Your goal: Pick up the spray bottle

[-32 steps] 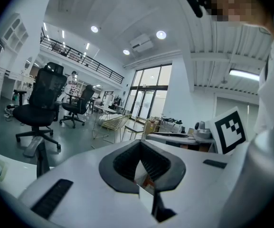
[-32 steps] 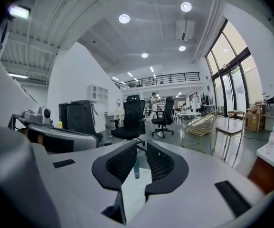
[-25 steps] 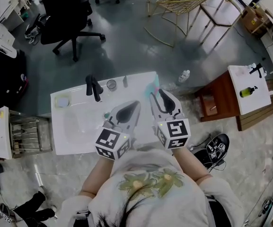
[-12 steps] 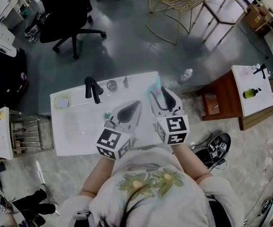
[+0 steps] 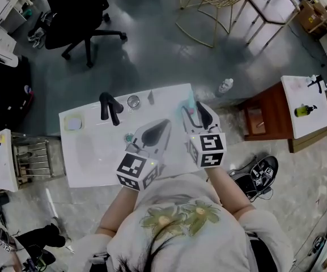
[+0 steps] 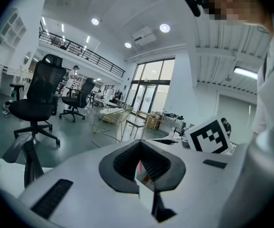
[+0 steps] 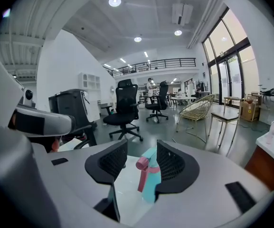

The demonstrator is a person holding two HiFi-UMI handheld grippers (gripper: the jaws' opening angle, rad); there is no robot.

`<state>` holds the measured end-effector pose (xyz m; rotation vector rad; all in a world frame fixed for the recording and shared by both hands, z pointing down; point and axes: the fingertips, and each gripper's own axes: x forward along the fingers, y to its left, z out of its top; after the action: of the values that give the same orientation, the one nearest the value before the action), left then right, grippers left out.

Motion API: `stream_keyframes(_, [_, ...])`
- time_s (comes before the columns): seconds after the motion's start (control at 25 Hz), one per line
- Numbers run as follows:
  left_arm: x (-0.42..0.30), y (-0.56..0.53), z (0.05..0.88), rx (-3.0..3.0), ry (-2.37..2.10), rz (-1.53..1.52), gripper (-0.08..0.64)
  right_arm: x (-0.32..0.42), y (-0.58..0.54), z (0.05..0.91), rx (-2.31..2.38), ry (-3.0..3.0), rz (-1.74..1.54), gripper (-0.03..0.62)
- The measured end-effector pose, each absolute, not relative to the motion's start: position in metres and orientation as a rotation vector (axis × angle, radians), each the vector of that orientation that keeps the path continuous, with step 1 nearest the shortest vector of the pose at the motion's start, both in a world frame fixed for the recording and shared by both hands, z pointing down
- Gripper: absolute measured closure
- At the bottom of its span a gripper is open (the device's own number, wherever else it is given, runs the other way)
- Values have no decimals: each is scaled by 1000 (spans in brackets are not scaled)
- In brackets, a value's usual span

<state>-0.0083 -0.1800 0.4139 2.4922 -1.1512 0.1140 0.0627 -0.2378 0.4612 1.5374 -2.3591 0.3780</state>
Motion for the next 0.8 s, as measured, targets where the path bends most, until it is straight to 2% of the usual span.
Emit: stream_keyframes(0.8, [-9, -198, 428, 2465, -1138, 148, 552, 65, -258, 506, 1502, -2253, 441, 411])
